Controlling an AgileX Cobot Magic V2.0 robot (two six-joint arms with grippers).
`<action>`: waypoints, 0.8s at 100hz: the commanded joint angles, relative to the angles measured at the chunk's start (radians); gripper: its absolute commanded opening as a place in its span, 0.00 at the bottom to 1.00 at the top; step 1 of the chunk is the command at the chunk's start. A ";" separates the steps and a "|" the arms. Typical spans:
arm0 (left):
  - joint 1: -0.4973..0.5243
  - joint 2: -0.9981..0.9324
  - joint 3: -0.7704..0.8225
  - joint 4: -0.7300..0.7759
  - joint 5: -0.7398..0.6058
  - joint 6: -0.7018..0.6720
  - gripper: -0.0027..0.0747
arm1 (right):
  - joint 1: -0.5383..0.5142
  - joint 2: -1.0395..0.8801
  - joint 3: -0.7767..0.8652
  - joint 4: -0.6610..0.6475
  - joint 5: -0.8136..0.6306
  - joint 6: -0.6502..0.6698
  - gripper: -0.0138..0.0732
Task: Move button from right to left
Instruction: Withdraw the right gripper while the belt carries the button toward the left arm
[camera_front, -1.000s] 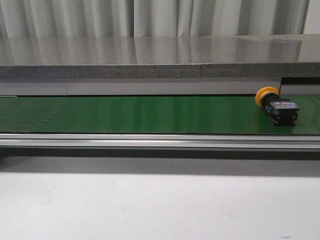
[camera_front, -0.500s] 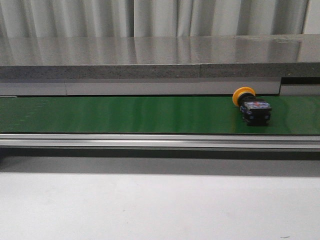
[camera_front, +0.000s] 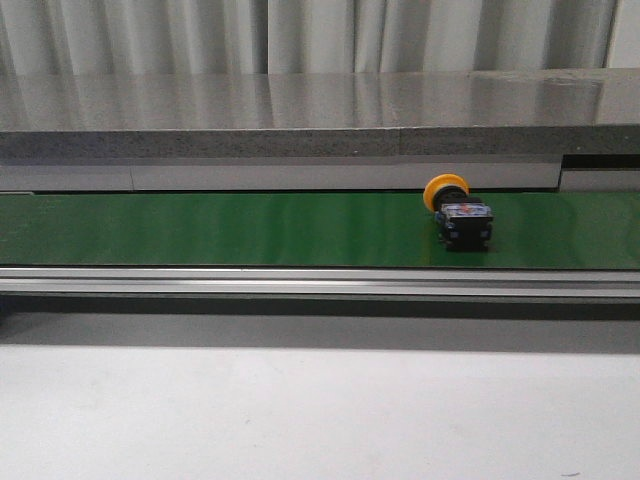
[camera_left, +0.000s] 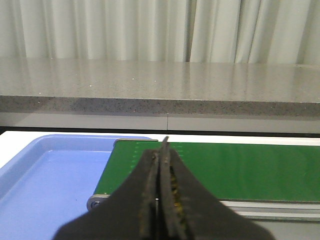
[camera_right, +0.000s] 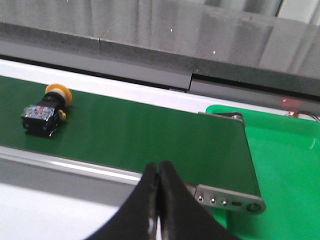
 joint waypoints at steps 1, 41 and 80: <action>-0.007 -0.031 0.044 -0.011 -0.077 -0.007 0.01 | 0.003 0.009 -0.007 -0.014 -0.168 0.004 0.08; -0.007 -0.031 0.044 -0.011 -0.077 -0.007 0.01 | 0.003 0.009 -0.006 -0.014 -0.189 0.004 0.08; -0.007 -0.031 0.044 -0.011 -0.077 -0.007 0.01 | 0.003 0.009 -0.006 -0.014 -0.189 0.004 0.08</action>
